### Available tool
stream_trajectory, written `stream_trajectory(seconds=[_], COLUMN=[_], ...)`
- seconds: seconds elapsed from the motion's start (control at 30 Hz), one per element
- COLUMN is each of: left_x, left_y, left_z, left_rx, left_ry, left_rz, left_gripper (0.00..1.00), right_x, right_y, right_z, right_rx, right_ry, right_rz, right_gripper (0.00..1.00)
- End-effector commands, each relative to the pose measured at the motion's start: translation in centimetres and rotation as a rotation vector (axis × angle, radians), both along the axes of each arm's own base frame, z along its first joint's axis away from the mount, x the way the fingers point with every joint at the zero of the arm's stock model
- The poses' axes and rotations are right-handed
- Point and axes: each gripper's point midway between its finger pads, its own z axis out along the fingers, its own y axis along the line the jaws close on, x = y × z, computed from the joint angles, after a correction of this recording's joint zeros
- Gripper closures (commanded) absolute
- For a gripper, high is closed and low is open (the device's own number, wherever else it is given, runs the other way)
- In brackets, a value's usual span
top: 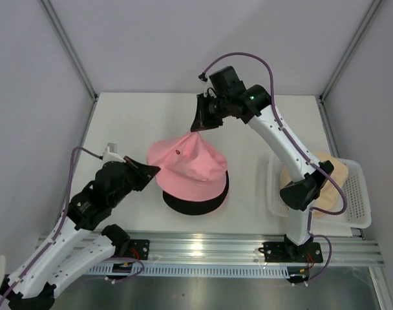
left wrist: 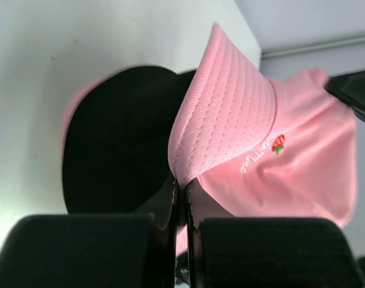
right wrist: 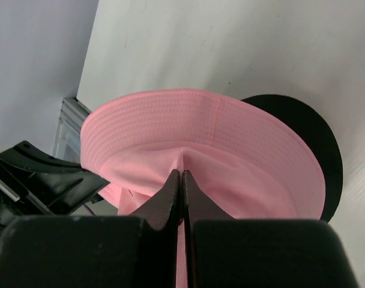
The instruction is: Stack the hats
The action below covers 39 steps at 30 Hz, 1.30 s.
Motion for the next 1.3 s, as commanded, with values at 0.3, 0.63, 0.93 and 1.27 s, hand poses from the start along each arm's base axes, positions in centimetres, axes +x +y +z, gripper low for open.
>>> stream_trajectory(seconds=[0.3, 0.63, 0.93, 1.27], left_x=[-0.3, 0.7, 2.3, 2.0], left_y=[3.1, 2.8, -0.1, 0.2], left_z=[-10.8, -6.0, -3.8, -3.4], left_rx=[0.412, 0.467, 0.447, 0.451], left_ry=[0.199, -0.026, -0.053, -0.074], left_rz=[-0.097, -0.184, -0.288, -0.28], left_gripper=[0.99, 0.98, 0.99, 0.99], right_x=[2.2, 0.6, -3.4, -4.8], right_y=[-4.4, -14.8, -12.4, -10.8], right_z=[4.9, 5.7, -1.8, -6.1], right_rx=[0.003, 0.405, 0.504, 0.501], right_ry=[-0.311, -0.247, -0.043, 0.082], right_rz=[-0.073, -0.327, -0.327, -0.377], right_gripper=[0.12, 0.11, 0.16, 0.21])
